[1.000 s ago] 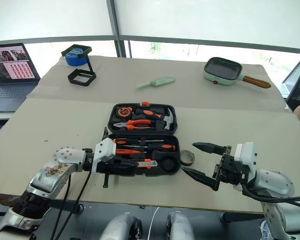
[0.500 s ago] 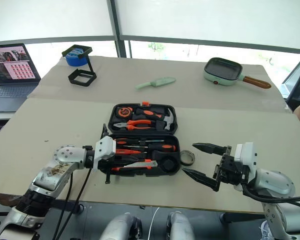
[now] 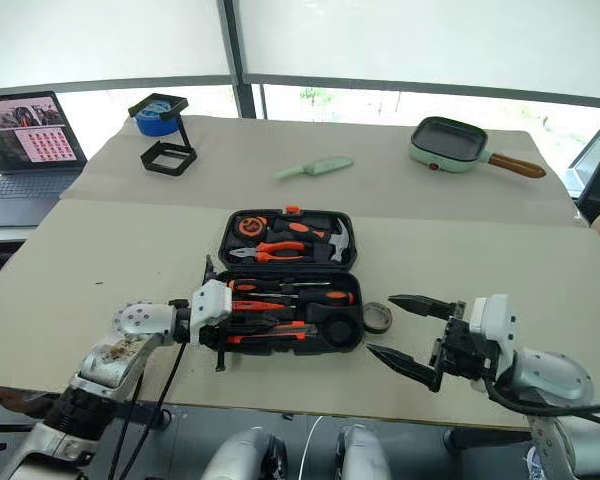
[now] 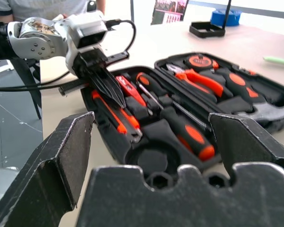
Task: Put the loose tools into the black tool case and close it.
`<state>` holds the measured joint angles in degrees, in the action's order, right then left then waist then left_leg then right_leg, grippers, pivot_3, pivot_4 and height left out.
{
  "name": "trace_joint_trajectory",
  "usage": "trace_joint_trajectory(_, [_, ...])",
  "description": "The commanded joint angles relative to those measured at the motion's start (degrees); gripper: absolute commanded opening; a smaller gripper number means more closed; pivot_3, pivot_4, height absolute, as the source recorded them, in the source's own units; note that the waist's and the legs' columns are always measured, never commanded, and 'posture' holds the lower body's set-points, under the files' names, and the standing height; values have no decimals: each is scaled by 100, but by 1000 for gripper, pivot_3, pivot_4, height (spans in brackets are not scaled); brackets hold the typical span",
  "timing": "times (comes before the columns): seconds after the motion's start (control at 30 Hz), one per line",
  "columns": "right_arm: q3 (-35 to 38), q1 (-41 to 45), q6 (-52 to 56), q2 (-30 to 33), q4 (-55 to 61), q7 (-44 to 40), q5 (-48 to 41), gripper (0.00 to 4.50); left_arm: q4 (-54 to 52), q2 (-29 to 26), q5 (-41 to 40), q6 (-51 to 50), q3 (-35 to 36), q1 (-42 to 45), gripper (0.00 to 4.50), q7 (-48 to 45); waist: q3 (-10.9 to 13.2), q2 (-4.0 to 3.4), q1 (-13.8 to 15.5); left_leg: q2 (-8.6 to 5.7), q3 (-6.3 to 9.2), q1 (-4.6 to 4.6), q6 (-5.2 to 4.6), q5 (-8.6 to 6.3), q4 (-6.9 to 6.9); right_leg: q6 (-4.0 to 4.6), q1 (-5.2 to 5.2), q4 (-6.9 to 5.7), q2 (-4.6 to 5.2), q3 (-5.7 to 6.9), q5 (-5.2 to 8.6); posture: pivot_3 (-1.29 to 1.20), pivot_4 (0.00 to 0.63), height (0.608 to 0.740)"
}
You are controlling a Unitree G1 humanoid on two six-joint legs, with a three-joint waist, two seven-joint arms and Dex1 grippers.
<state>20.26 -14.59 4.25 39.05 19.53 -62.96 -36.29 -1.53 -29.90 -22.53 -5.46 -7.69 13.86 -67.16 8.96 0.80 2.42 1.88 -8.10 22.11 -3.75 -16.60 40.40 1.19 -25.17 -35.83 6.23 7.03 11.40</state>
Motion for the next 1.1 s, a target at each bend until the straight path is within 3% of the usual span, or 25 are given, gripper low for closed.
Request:
trace_joint_trajectory(0.03, [580,-440,-1288,-81,-952,-461,554,4500,-429,-225,-715,226,780,-47,1377,-335,3,5,5,-1,1,-1,1,0,3,-1,4,1,-2,3,0,0,150,740])
trace_joint_trajectory(0.33, [576,-704,-2641,-182,-2140,-476,1255,4500,-17,-1279,-1099,460,1984,-867,4483,-1245,3,-6,-199,7,-14,-35,6,-1,-10,-9,6,-6,-1,-8,6,0,150,740])
trace_joint_trajectory(0.47, [158,-261,-2004,-51,-1511,-272,1117,4500,257,-1629,-987,607,2345,-1375,4483,-1472,5,-10,-253,11,-14,-42,17,4,-19,-6,1,-7,10,-12,7,0,150,740])
trace_joint_trajectory(0.57, [-348,94,-1128,429,-926,-287,1259,4500,-72,-1639,-1321,324,2450,-1539,4483,-1503,7,-15,-221,9,-12,-35,40,-9,-22,-5,-6,-6,23,-22,7,0,150,740])
trace_joint_trajectory(0.67, [-992,851,-19,957,-513,-90,1550,4500,-458,-1518,-1556,2,2290,-1500,4483,-1410,8,-12,-163,9,-7,-23,44,-11,-19,-4,-12,-2,28,-20,7,0,150,740])
trace_joint_trajectory(0.77, [-1747,1424,322,1365,-523,-336,2097,4500,-742,-1267,-1508,-81,1986,-1349,4483,-1202,8,-13,-103,4,0,-9,44,-10,-17,-3,-13,1,30,-10,6,0,150,740])
trace_joint_trajectory(0.93, [-2569,2193,898,1466,-684,-400,2559,4500,-983,-979,-1375,-92,1664,-1171,4483,-1016,9,-7,-99,0,-3,5,45,20,-17,1,-15,7,14,0,7,0,150,740])
trace_joint_trajectory(1.1, [-3075,2746,744,1323,-1065,-377,3029,4500,-1047,-795,-1288,-29,1338,-1177,4483,-1034,11,-2,-145,-4,-10,1,45,20,-10,-6,-9,8,6,2,7,0,150,740])
